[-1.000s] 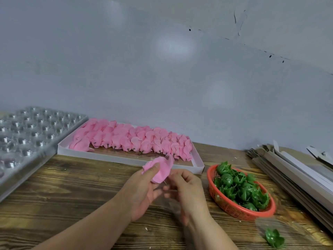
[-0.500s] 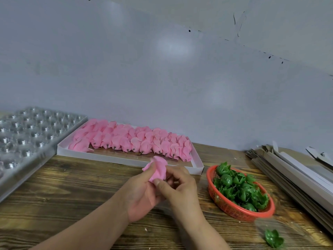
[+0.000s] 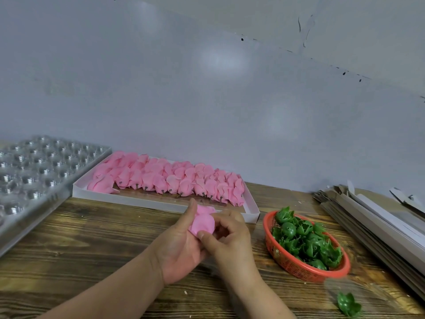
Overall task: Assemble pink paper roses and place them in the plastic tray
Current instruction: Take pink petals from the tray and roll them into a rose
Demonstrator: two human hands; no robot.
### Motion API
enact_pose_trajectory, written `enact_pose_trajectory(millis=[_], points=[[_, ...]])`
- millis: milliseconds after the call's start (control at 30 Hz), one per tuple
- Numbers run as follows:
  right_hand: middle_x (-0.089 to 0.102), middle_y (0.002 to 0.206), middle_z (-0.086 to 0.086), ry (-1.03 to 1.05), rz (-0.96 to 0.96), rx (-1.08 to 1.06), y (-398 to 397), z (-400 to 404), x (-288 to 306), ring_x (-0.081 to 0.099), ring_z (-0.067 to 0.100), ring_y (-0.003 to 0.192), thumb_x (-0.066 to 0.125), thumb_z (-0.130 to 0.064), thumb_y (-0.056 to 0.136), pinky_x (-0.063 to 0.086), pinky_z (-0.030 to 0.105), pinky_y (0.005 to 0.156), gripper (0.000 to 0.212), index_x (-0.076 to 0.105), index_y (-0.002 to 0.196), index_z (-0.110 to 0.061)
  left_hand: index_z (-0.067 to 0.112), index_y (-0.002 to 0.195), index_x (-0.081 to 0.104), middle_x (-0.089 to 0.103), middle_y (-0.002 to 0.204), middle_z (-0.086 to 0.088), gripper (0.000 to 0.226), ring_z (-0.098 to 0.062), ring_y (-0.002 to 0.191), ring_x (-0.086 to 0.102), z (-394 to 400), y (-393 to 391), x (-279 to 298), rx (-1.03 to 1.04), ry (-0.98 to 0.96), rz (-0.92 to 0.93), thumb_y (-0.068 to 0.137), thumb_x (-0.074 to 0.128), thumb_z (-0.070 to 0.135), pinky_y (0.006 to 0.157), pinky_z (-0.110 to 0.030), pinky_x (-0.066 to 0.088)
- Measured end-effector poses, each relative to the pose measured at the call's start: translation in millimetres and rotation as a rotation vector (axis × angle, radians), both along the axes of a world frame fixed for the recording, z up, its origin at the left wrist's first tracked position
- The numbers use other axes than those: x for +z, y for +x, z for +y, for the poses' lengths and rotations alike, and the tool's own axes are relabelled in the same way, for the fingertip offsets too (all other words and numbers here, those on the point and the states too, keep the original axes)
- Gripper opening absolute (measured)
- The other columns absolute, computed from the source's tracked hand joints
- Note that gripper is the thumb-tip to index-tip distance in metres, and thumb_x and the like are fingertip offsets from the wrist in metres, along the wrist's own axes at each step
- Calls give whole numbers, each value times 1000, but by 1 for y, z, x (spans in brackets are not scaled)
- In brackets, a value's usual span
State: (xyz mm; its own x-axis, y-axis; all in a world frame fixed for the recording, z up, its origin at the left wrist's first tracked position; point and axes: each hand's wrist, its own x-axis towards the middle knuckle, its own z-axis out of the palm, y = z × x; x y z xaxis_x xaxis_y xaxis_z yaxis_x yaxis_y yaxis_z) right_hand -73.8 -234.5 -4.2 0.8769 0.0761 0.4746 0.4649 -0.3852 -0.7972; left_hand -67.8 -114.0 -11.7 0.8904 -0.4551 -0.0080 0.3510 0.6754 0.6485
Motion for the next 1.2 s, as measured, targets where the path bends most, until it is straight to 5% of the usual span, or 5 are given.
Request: enact_pose_trajectory(millis=[133,433,667,1033,1200], points=[[54,85,4,-26,16,1,-1,1,1,54,20,80,76,-8,70,47,35,70,14,70,79,-18,4,108,74,67,116,-19,69,-26,106,67,0,0,0,8,-38,8,76,51,60,90,-35,56],[60,70,3,23,-2,-2,1,-3,4,54,11,72,66,-4,82,44,29,69,19,68,64,-10,-2,111,70,62,126,-23,74,-30,115,63,1,-4,-1,-68,-1,-96,55,90,42,85,-38,56],[62,80,4,-105,64,21,1,-5,6,56,15,83,66,-6,77,46,32,75,12,74,80,-15,-5,121,59,62,122,-27,49,-32,105,67,3,-3,0,-26,-42,82,89,49,30,83,-42,58],[56,78,-5,-248,21,28,2,-7,6,49,8,77,74,-6,67,42,24,71,32,58,67,-33,-4,99,71,70,100,-20,32,-26,82,72,2,1,-2,-26,-16,151,82,55,18,63,-33,59],[55,73,-1,-287,46,60,4,-9,3,50,14,71,65,-5,75,45,34,69,20,52,64,-15,2,103,74,71,102,-16,46,-23,88,72,1,2,-3,-53,51,124,87,49,38,74,-35,59]])
